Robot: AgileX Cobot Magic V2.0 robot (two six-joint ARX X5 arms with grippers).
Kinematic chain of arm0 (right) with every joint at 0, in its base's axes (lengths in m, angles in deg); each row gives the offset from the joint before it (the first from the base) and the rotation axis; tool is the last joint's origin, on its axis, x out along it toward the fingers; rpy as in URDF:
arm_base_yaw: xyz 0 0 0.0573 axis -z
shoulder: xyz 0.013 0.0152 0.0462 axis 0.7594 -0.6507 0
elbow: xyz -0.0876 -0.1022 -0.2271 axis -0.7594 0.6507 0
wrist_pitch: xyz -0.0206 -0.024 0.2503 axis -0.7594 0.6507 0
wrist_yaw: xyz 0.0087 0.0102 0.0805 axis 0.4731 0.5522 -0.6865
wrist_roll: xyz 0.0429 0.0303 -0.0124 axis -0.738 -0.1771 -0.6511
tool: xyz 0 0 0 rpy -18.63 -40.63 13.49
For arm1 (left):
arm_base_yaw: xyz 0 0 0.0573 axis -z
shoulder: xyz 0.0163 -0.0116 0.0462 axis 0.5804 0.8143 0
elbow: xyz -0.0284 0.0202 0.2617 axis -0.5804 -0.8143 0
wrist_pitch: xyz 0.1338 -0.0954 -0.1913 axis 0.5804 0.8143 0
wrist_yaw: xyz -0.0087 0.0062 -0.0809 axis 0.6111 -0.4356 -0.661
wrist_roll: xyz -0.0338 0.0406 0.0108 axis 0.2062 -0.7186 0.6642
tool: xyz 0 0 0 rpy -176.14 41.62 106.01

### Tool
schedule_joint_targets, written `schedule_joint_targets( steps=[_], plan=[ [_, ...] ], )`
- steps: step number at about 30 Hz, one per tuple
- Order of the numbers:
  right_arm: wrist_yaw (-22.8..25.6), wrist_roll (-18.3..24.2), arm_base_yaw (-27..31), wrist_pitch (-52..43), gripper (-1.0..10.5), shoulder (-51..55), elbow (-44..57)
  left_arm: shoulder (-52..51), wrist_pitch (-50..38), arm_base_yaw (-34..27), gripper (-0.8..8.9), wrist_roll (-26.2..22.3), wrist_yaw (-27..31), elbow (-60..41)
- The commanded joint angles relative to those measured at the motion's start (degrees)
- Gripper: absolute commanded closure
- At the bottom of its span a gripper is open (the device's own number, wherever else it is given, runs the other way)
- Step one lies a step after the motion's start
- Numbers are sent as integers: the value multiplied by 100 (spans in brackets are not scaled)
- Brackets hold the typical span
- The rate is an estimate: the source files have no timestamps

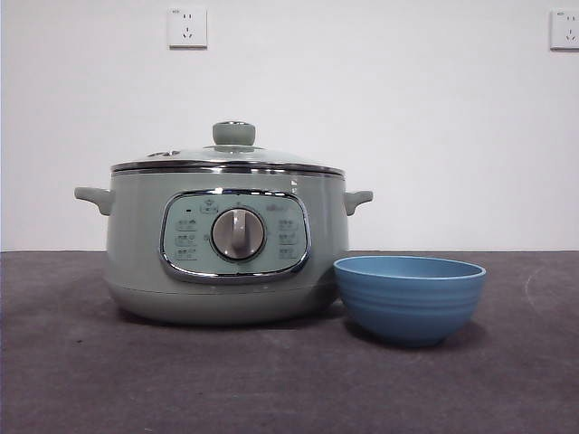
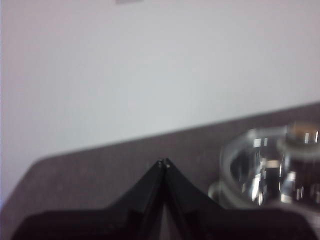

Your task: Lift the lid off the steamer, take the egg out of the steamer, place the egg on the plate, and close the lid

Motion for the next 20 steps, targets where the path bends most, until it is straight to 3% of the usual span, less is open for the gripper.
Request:
schedule_joint_targets(
  steps=[1,10,20],
  plan=[
    [7,-35,-11,-13,946,4,31,-428,-81,-96,816,2,24,-691],
    [7,-35,-11,-13,946,4,31,-1307,-74,-149,816,413,315,-1956],
    [4,-35,-11,-13,946,4,31,-1867,306,-149,816,697,321,-2468]
  ],
)
